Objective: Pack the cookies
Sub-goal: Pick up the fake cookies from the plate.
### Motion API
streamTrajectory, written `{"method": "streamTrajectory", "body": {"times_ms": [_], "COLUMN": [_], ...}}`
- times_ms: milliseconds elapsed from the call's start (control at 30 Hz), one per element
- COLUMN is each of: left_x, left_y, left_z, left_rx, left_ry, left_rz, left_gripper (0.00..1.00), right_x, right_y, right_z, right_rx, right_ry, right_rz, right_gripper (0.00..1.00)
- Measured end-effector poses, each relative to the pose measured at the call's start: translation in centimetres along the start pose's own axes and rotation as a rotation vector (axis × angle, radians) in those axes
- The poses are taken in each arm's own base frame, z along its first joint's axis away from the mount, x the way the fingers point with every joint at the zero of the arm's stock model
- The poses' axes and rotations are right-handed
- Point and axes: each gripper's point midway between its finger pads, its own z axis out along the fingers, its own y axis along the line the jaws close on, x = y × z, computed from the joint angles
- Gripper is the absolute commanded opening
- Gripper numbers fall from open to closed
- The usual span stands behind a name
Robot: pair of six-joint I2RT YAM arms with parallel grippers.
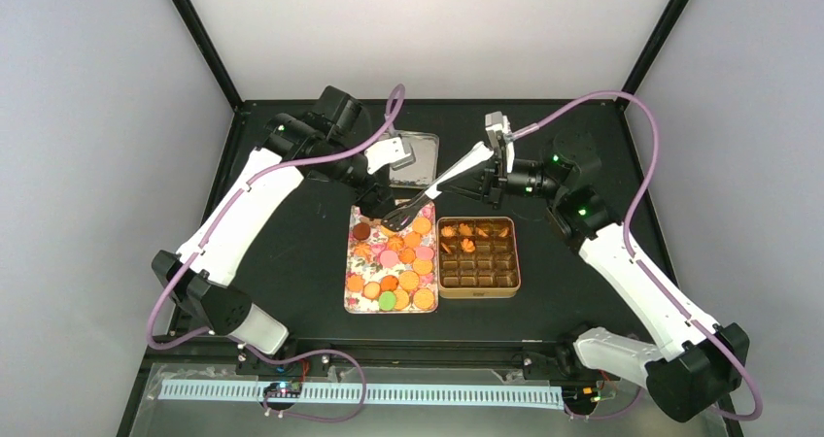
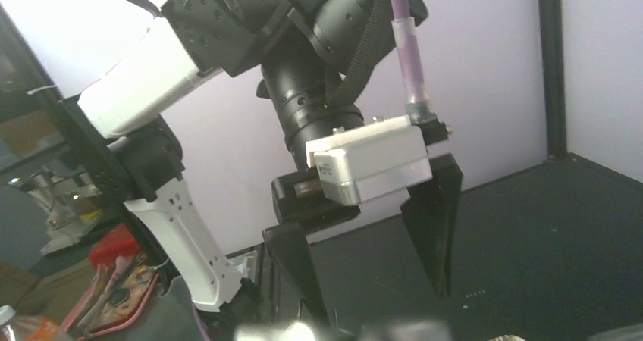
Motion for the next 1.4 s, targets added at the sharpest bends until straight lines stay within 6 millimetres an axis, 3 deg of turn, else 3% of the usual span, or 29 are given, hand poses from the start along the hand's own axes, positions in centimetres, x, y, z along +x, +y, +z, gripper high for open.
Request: {"method": "streamTrajectory", "body": {"times_ms": [200,433,533,667,833,933,1067,1233,1400], "left_x": [3.2,5.7,6.7,8.9,12.3,14.0,15.9,17.8,18.0], "left_y": [2.0,2.3,3.4,7.1,13.4,16.3,18.5,19.3,19.0], "left_z": [0.1,0.2,-0.5,-2.4,-7.0,-9.9,-12.7,-14.4,-14.3], "left_rx": [-0.039,-0.047,-0.082,-0.191,-0.412,-0.538,-0.661,-0.739,-0.747], "left_ry": [0.065,0.114,0.120,0.117,0.087,0.058,0.017,0.002,-0.011], "left_rz": [-0.056,-0.077,-0.102,-0.196,-0.357,-0.442,-0.512,-0.566,-0.571], "left_gripper": [0.88,0.88,0.97,0.99,0.99,0.99,0.99,0.99,0.99], "right_x": [1.5,1.5,1.6,2.4,4.2,6.0,9.6,14.8,17.7], "right_y": [-1.9,-2.7,-3.1,-3.8,-3.4,-3.2,-3.6,-4.5,-5.4], "right_z": [-0.2,-0.3,-0.4,-0.2,1.9,4.0,7.0,10.2,12.3], "right_rx": [0.083,0.124,0.145,0.186,0.219,0.232,0.264,0.320,0.367], "right_ry": [0.003,-0.012,-0.016,-0.011,0.027,0.070,0.150,0.266,0.317], "right_rz": [0.036,0.041,0.040,0.031,-0.008,-0.040,-0.068,-0.115,-0.167], "right_gripper": [0.08,0.08,0.08,0.08,0.09,0.10,0.12,0.15,0.16]}}
